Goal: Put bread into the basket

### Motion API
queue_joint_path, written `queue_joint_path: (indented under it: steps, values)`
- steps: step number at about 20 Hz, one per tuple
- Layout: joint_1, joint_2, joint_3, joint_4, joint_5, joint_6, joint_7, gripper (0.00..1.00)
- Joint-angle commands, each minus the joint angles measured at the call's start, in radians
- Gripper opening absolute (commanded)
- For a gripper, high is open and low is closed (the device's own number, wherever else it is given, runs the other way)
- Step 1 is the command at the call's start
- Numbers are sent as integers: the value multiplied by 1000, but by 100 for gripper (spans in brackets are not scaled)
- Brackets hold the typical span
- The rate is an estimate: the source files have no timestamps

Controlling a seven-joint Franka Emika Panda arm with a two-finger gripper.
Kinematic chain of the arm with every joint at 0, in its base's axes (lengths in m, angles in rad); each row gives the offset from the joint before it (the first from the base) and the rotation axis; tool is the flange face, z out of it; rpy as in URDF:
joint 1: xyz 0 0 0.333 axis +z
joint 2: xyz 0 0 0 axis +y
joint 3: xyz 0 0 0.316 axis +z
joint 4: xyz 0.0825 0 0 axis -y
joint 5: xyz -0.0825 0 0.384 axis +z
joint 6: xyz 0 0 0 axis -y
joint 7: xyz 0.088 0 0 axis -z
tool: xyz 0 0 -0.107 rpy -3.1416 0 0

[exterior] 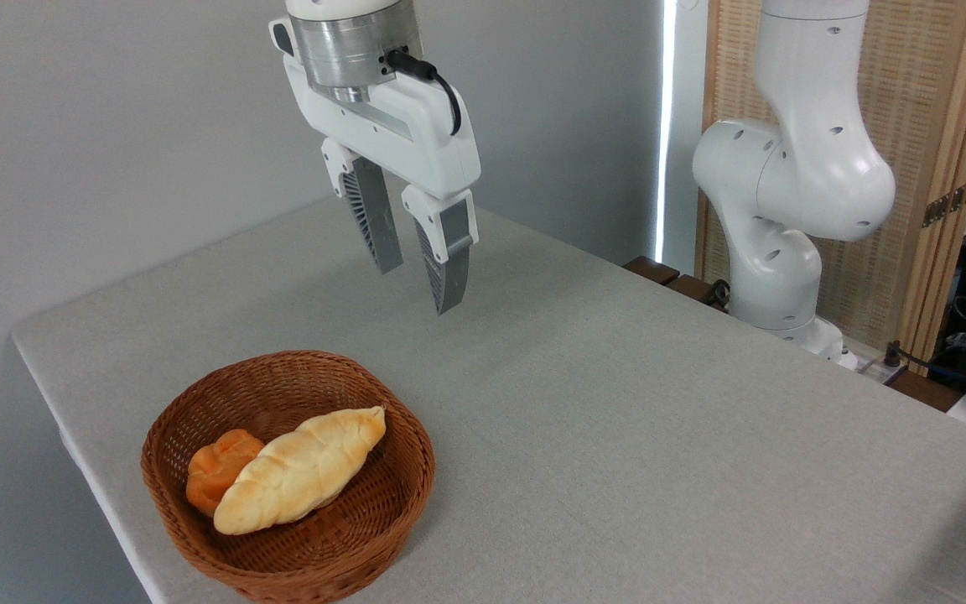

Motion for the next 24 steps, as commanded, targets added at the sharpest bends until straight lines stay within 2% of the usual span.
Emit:
queue_joint_path:
  steps: [1,3,7,11,14,16,24]
  values:
    - [-5,4,11,-1,9,67,-7,100]
    - [-8,9,14,1,9,78,-8,100]
    - [-15,29,12,9,4,178,-13,100]
    - [-15,38,3,9,3,175,-17,100]
    - [-15,35,-4,10,1,173,-112,100]
    - [-17,32,-21,9,9,170,-111,100]
    - [-15,36,-21,9,12,176,-106,100]
